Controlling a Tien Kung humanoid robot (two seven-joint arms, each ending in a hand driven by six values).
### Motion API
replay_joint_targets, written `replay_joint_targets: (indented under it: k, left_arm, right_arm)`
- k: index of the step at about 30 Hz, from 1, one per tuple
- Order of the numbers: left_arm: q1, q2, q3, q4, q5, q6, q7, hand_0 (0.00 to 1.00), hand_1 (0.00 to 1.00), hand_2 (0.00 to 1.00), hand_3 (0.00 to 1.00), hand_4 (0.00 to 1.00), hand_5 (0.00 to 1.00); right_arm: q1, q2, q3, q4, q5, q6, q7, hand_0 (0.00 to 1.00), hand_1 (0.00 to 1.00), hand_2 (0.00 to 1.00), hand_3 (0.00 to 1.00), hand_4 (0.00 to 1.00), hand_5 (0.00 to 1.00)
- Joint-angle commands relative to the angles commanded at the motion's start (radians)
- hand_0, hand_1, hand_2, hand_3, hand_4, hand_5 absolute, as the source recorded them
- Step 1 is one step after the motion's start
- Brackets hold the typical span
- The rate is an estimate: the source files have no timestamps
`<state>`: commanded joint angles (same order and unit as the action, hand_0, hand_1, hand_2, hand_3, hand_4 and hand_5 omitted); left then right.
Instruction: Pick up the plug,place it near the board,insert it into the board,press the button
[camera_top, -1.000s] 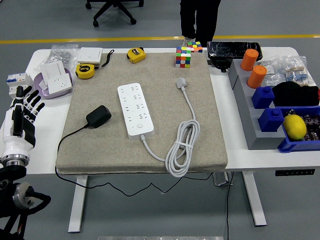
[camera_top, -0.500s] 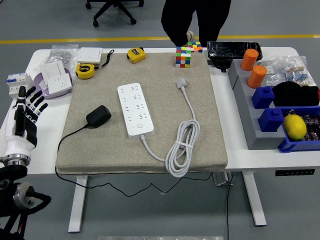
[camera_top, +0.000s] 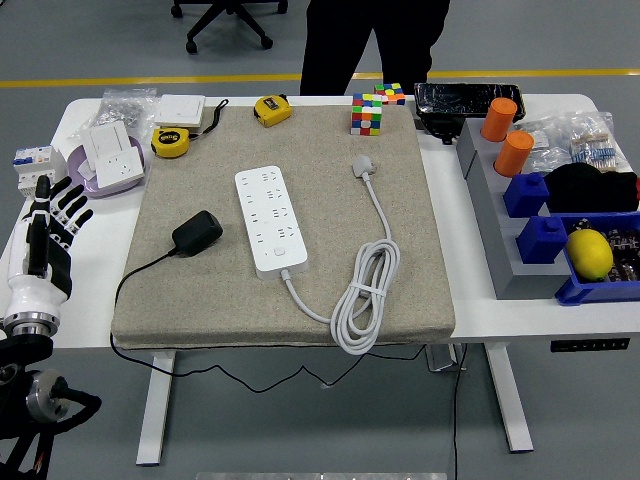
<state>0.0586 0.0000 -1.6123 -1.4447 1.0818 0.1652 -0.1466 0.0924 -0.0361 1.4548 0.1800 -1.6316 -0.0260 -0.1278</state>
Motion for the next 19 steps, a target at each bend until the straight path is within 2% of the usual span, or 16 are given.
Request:
replay_joint_targets:
  k: [7, 8, 19]
  left_arm:
    - [0.0, 0.0, -0.002, 0.001, 0.006, 0.004, -0.002, 0.749, 0.771, 0.736, 0.765, 0.998, 0.81]
    - [-0.001, 0.0, -0.002, 0.0, 0.007, 0.005, -0.002, 0.736, 0.725, 0.694, 0.787, 0.998, 0.801]
    - [-0.001, 0.0, -0.006, -0.001, 0.016, 0.007, -0.002, 0.734, 0.706, 0.667, 0.789, 0.998, 0.787]
  right_arm:
    - [-0.006, 0.001, 0.008, 0.0, -0.008, 0.001, -0.003, 0.624, 0.583, 0.617, 0.54, 0.879, 0.609]
    - [-0.006, 0.001, 0.008, 0.0, -0.008, 0.001, -0.003, 0.625, 0.584, 0.618, 0.54, 0.879, 0.609]
    - [-0.003, 0.003, 0.003, 0.0, 0.001, 0.0, -0.002, 0.625, 0.584, 0.617, 0.54, 0.879, 0.609]
